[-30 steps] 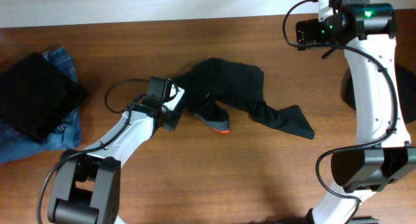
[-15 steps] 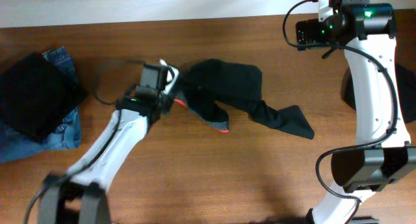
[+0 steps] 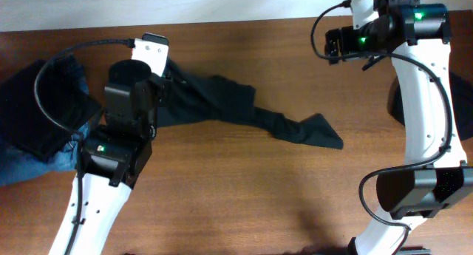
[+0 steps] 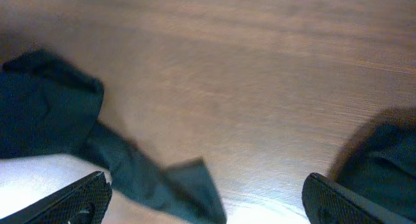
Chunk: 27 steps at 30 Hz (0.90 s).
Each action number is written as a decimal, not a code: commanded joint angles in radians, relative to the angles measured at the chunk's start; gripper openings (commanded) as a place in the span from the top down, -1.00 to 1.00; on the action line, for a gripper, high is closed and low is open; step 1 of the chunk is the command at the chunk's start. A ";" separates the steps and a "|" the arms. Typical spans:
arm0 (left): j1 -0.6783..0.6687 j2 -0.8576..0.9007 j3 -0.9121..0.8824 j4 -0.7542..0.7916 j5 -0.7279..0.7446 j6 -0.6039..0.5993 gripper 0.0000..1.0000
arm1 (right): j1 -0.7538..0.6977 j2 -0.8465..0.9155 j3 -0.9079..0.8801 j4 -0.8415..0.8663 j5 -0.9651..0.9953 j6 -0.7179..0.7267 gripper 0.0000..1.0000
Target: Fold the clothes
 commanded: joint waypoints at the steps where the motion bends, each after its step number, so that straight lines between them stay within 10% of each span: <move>1: -0.002 -0.018 0.016 0.003 -0.039 0.039 0.99 | 0.036 -0.015 0.006 -0.034 -0.107 -0.113 -0.97; 12: 0.031 -0.016 0.016 -0.001 -0.209 0.039 0.99 | 0.237 -0.008 -0.172 0.025 -0.109 -0.363 -0.97; 27: 0.063 -0.016 0.016 0.000 -0.211 0.042 0.99 | 0.451 -0.008 -0.557 0.505 -0.048 -0.307 -0.97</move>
